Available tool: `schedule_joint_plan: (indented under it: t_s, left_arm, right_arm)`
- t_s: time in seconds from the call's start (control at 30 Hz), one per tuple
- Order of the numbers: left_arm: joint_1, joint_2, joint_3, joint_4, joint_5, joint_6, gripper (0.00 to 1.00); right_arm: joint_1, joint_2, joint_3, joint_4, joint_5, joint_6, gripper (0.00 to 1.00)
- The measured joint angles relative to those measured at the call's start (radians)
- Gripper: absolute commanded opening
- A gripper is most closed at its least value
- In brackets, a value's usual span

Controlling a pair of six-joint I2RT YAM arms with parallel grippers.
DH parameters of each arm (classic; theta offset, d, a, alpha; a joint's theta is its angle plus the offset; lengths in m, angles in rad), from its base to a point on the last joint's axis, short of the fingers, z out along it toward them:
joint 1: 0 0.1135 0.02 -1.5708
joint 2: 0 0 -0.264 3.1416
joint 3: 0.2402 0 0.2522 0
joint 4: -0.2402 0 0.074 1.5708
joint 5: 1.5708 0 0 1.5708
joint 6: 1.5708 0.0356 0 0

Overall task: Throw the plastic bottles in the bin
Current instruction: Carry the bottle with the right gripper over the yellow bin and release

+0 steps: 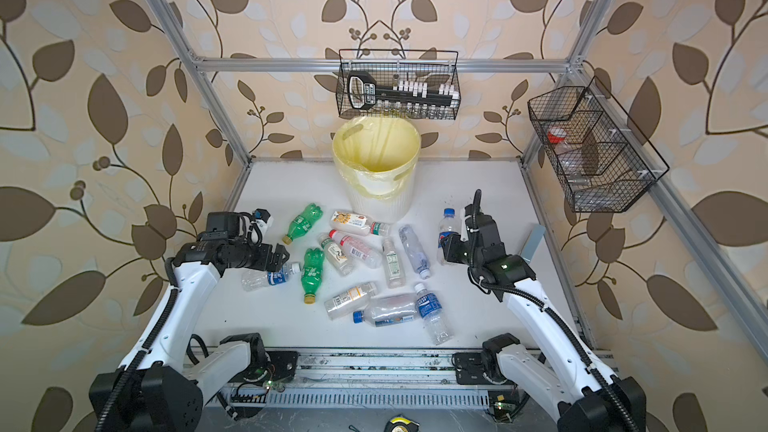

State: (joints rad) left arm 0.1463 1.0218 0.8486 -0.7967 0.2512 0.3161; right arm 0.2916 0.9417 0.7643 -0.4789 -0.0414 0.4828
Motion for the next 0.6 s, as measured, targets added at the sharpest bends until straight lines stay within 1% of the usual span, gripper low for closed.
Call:
schedule_joint_plan:
  t_s: [0.27, 0.33, 0.6]
  left_arm:
    - [0.013, -0.001, 0.000, 0.000, 0.003, 0.000, 0.99]
    - [0.014, -0.001, 0.000, 0.000, 0.003, 0.000, 0.99]
    - [0.046, -0.010, -0.005, 0.012, 0.005, -0.001, 0.99]
  right_arm:
    - [0.052, 0.025, 0.177, 0.007, -0.003, 0.019, 0.33]
    - [0.063, 0.051, 0.232, 0.010, 0.000, 0.023, 0.32]
    - [0.121, 0.180, 0.494, 0.009, 0.023, 0.031, 0.32]
